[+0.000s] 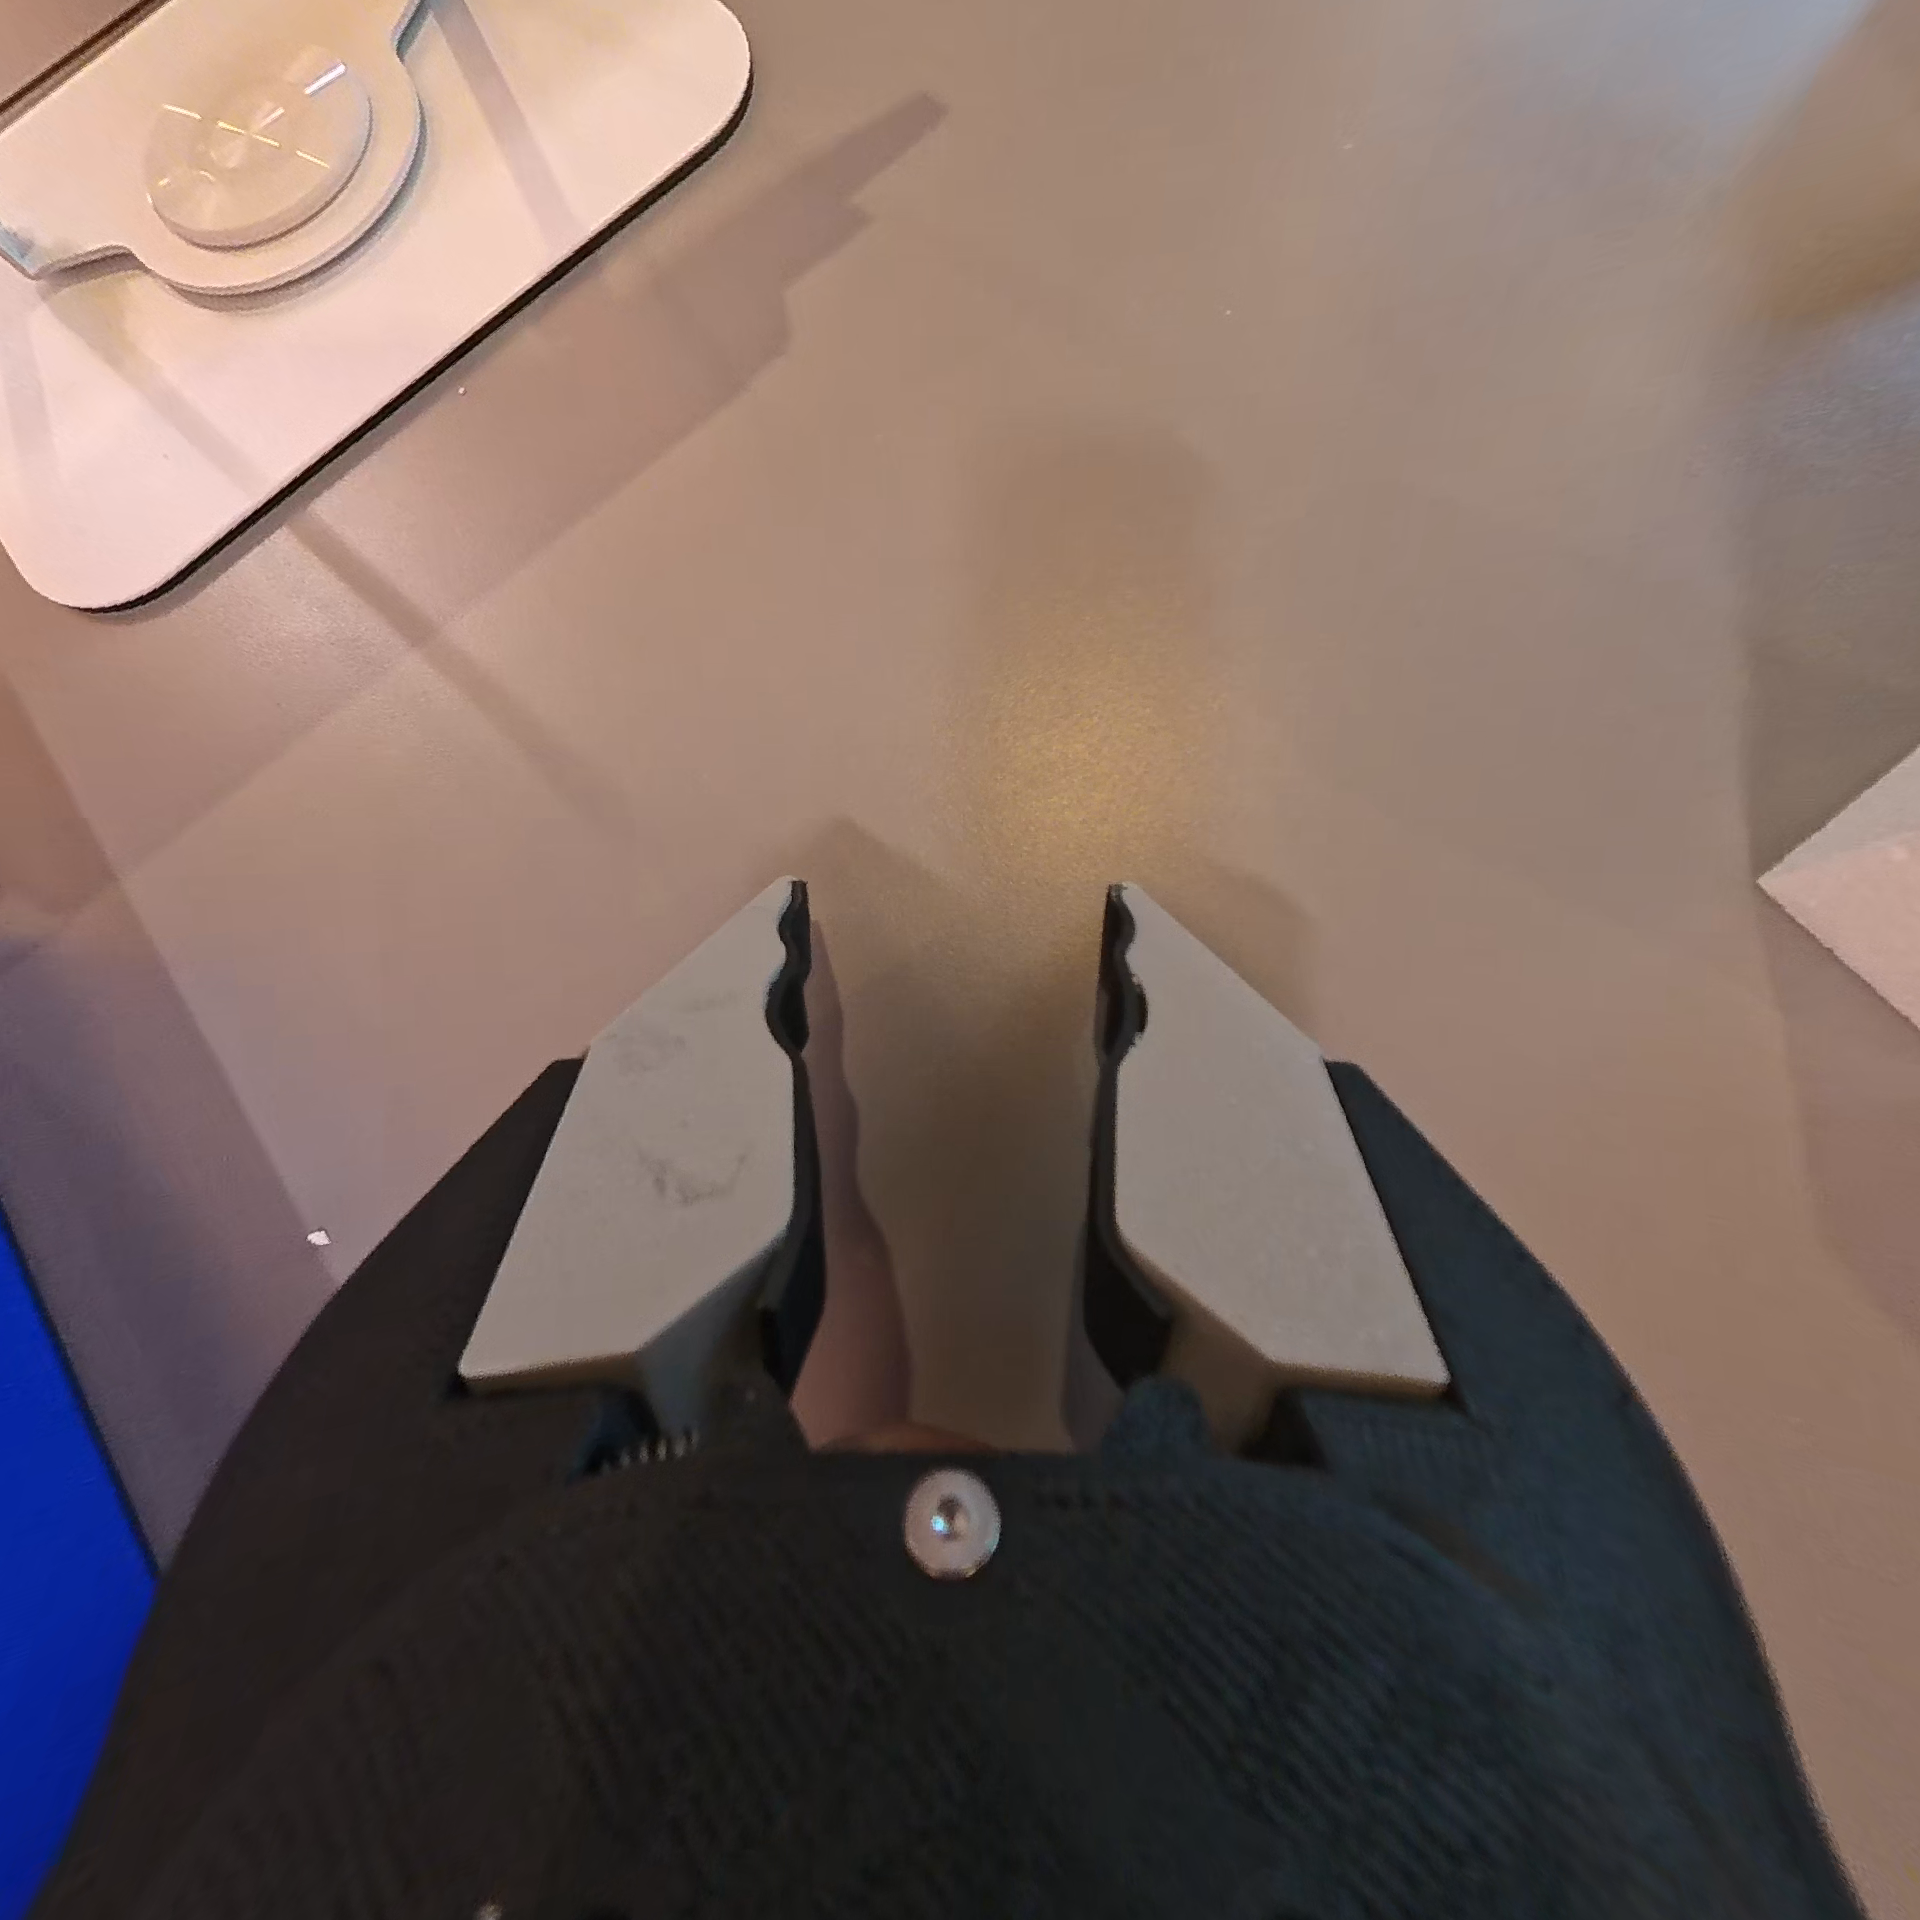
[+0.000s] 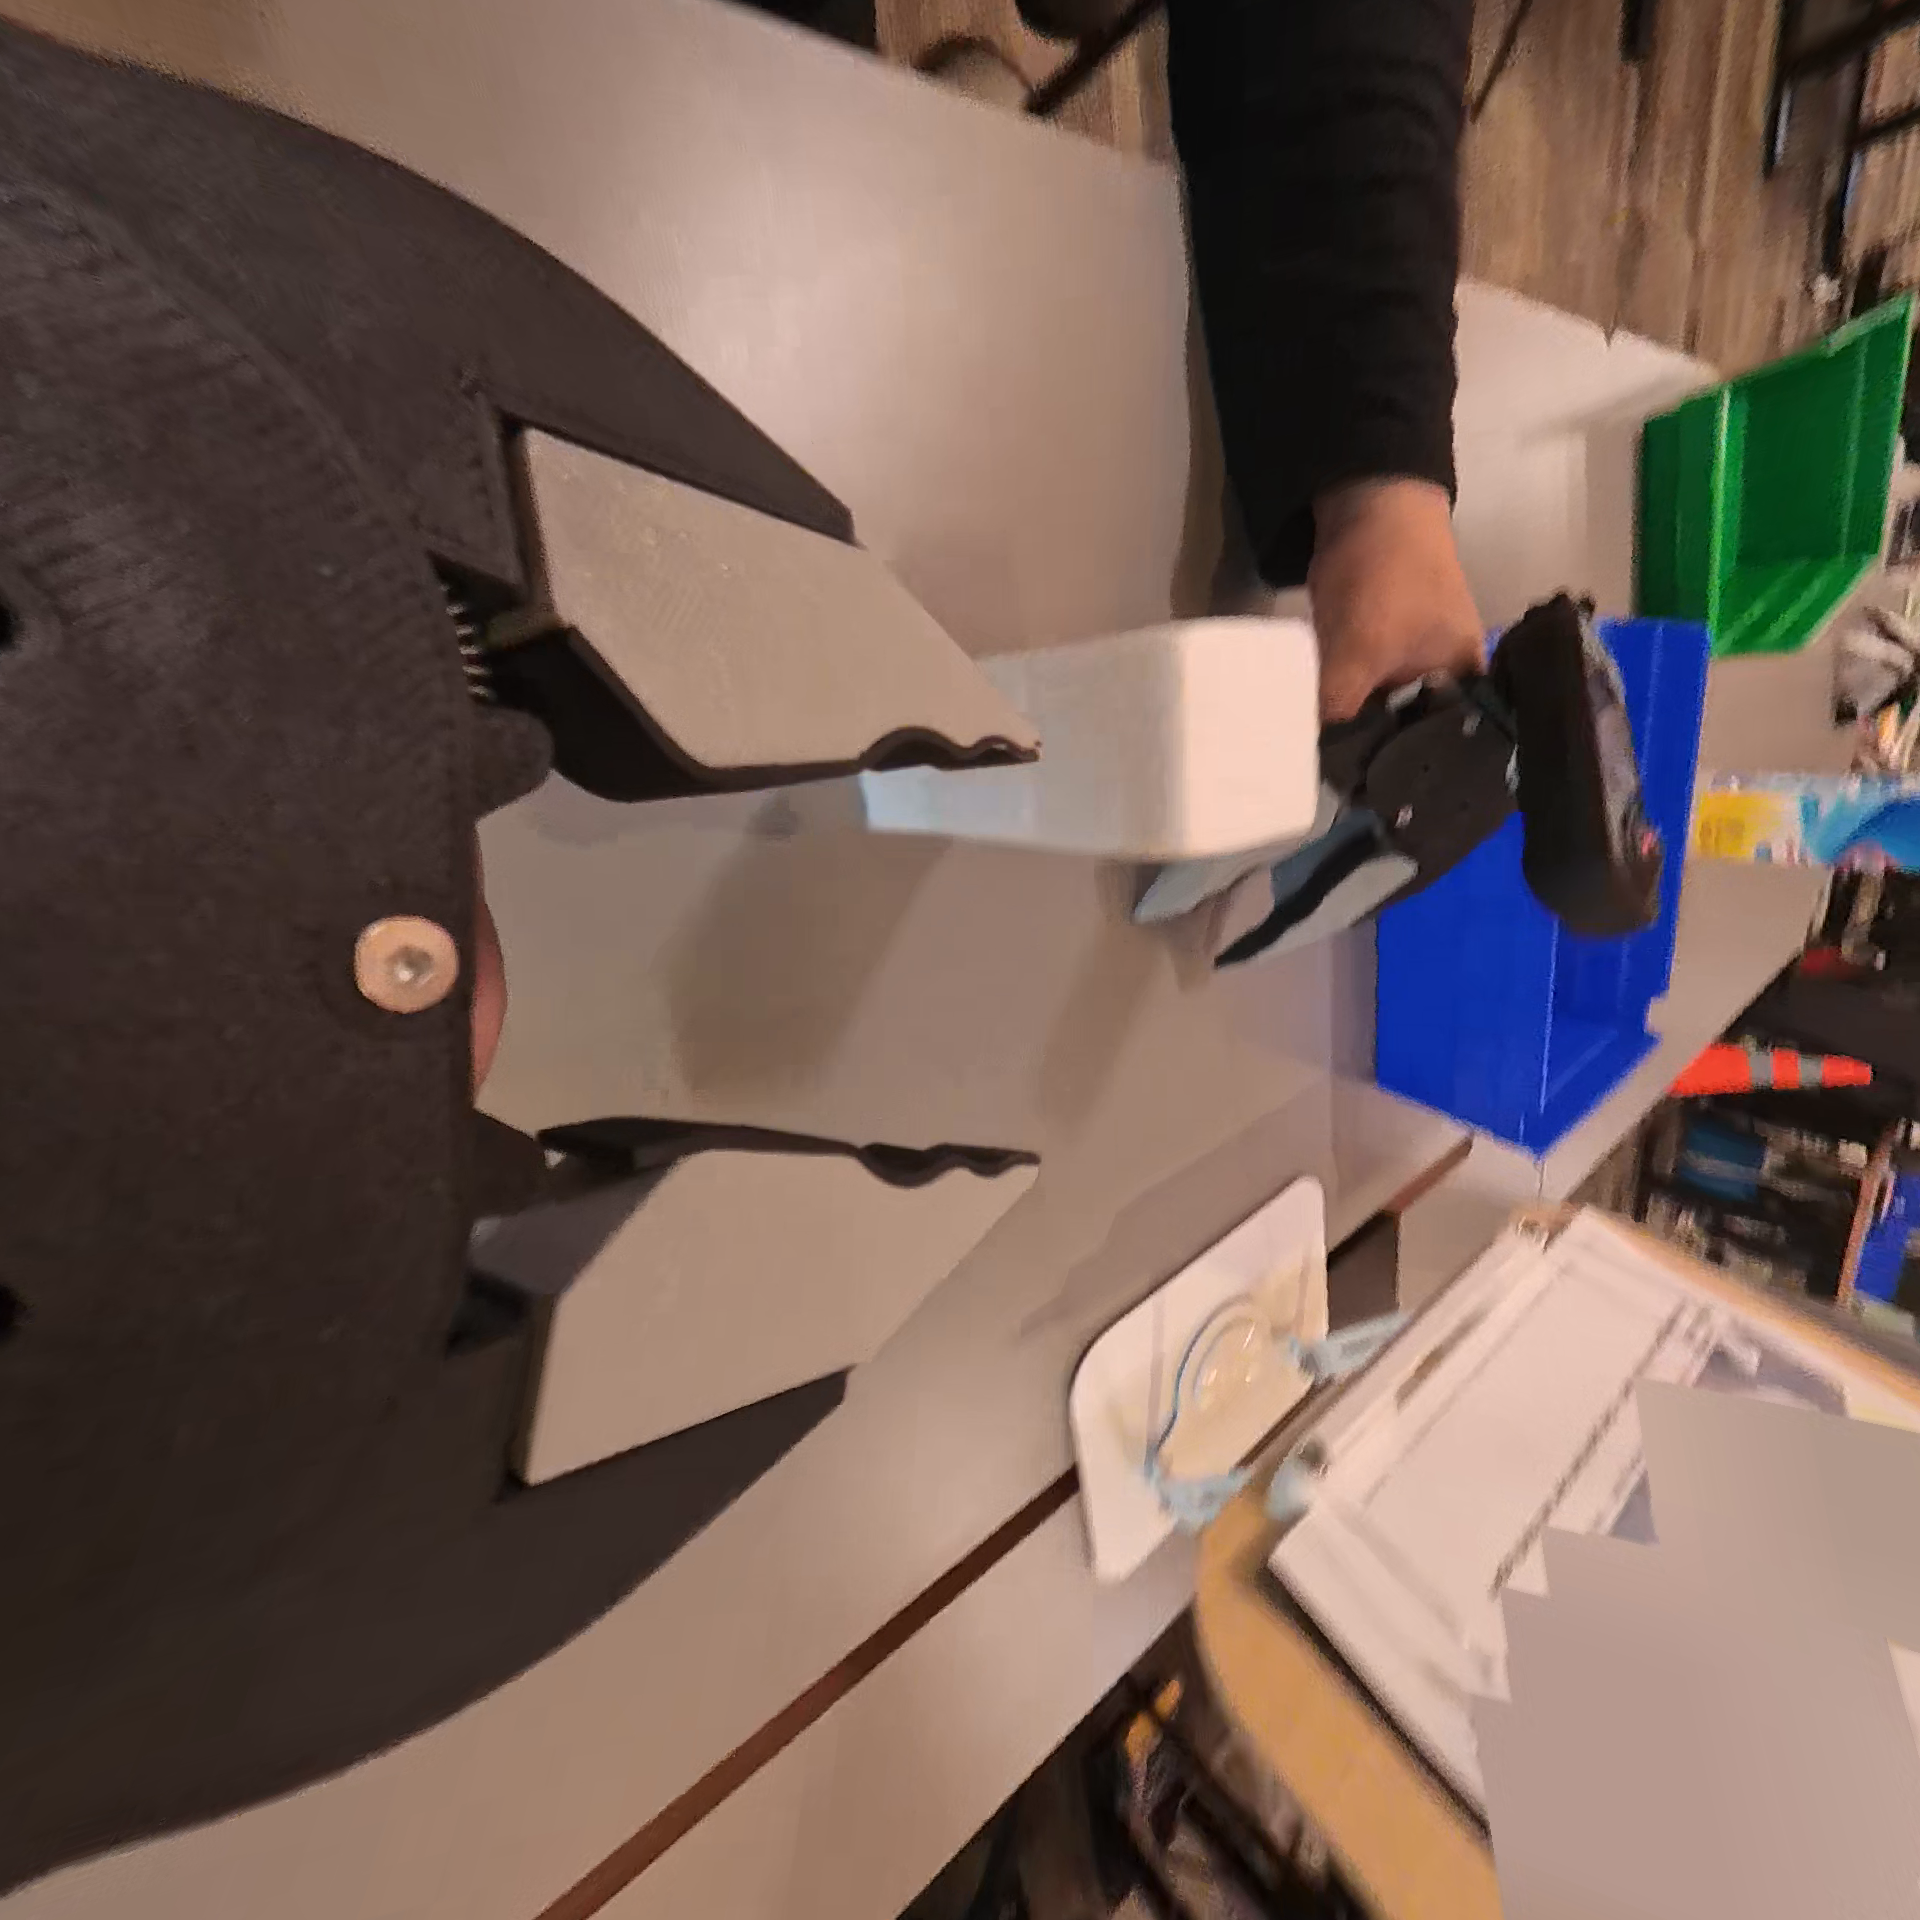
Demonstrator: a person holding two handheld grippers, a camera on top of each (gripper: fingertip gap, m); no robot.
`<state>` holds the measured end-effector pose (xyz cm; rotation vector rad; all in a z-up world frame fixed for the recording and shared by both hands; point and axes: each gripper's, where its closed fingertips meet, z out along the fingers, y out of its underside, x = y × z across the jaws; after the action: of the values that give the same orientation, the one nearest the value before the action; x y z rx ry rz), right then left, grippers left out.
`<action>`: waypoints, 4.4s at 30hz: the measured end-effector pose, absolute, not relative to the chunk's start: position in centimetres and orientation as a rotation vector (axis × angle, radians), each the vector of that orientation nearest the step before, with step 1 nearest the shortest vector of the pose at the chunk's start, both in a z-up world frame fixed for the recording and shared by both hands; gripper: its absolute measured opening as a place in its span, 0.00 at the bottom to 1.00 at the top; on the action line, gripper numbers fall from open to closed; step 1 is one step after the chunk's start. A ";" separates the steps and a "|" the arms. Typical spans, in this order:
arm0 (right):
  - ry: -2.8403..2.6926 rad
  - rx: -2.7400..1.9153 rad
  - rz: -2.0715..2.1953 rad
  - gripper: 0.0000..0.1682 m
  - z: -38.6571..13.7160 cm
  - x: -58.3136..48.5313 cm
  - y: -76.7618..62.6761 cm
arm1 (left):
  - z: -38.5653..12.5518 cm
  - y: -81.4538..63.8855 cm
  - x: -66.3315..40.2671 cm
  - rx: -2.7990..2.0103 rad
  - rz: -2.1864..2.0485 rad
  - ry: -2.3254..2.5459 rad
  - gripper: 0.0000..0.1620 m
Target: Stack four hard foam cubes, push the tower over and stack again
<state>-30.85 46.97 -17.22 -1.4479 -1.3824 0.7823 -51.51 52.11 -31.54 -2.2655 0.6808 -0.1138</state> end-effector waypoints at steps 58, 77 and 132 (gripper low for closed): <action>-1.141 -1.384 0.919 0.32 -14.7 -28.0 49.3 | -31.6 52.1 -51.2 -2.260 -0.135 0.682 0.33; -1.515 -1.316 0.930 0.32 -13.0 -36.7 43.1 | -31.6 52.0 -51.1 -2.261 -0.123 0.698 0.33; -1.938 -1.451 0.977 0.08 -25.0 -28.8 40.9 | -30.0 43.5 -41.4 -2.030 -0.654 1.314 0.12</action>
<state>-28.76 40.91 -24.98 -1.4505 -1.9384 0.9769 -41.38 43.45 -29.96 -2.0295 1.3141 -0.6541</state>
